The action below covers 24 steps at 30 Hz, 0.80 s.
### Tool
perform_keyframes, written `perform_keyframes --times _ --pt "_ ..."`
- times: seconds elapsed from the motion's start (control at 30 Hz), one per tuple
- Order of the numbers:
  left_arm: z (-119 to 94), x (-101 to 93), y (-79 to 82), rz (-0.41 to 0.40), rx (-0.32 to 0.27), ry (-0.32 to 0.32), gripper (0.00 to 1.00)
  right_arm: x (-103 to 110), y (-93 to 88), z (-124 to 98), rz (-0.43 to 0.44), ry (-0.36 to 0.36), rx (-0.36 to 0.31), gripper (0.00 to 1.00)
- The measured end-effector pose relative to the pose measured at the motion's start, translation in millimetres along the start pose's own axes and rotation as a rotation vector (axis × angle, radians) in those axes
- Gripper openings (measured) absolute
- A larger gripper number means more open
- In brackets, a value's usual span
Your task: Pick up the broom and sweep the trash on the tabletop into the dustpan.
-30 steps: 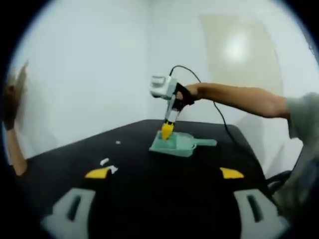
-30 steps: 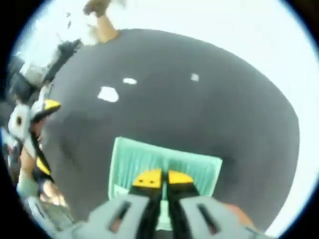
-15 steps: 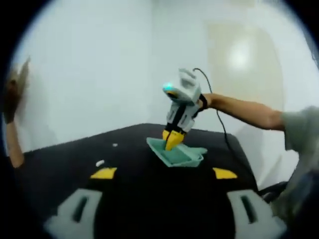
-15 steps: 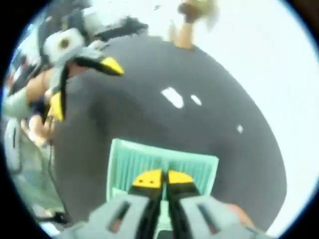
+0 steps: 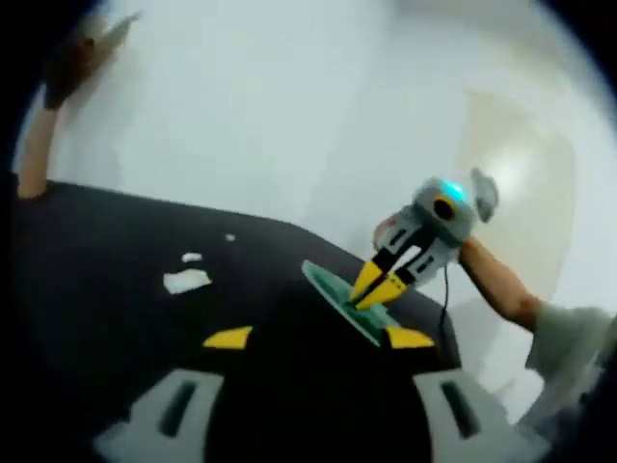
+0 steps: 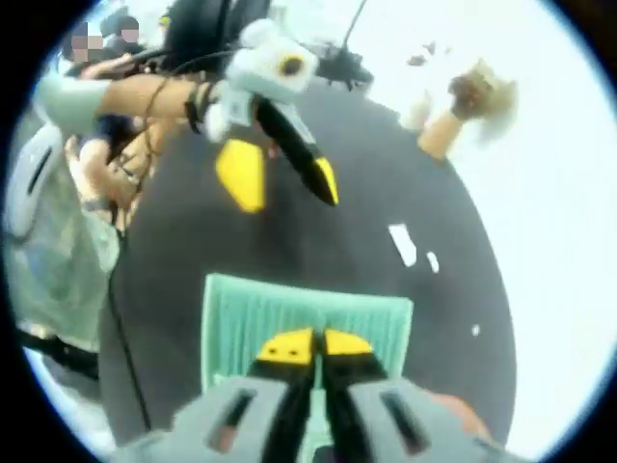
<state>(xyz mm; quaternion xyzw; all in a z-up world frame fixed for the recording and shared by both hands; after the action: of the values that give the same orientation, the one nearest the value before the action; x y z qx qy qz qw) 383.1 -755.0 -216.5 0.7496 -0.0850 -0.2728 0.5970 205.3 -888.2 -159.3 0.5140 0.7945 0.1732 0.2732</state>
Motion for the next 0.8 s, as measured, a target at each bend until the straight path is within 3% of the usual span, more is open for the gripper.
perform_keyframes --times 0.13,0.27,0.37,0.53,0.6,0.67,0.8 --pt "14.3 0.0 3.8 -0.217 -0.006 -0.05 0.41 2.7 -0.7 -3.5 -0.017 -0.005 -0.011 0.01" --pt "29.4 -1.9 5.9 -0.237 0.013 -0.078 0.41 5.2 -1.8 -9.4 -0.039 -0.021 -0.027 0.01" --pt "40.0 -1.2 4.2 -0.37 0.042 -0.076 0.37 8.4 -5.2 -14.0 -0.054 -0.03 -0.05 0.01" --pt "50.9 1.0 10.4 -0.416 0.07 -0.084 0.32 12.6 -9.4 -15.0 -0.078 -0.051 -0.065 0.01" --pt "54.7 -3.5 11.1 -0.441 0.132 -0.109 0.28 14.6 -9.9 -15.7 -0.083 -0.061 -0.073 0.01" --pt "60.7 -4.6 11.8 -0.429 0.147 -0.118 0.26 13.2 -9.9 -18.4 -0.081 -0.062 -0.084 0.01" --pt "66.6 -5.9 7.7 -0.446 0.17 -0.094 0.23 12.3 -12.3 -20.2 -0.085 -0.076 -0.101 0.01"
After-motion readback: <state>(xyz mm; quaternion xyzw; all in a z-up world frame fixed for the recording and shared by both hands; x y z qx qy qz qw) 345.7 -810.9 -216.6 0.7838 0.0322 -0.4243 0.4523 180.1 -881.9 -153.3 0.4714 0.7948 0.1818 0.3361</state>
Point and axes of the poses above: the point that each gripper's makers call its tool centre point, and the gripper's own axes: z roughly forward along the fingers, x roughly to its left, y roughly out of its top, the point moved 10 cm from there along -z, roughly backward along the fingers, and after that the axes turned 9 degrees about z, right-handed, at the moved point
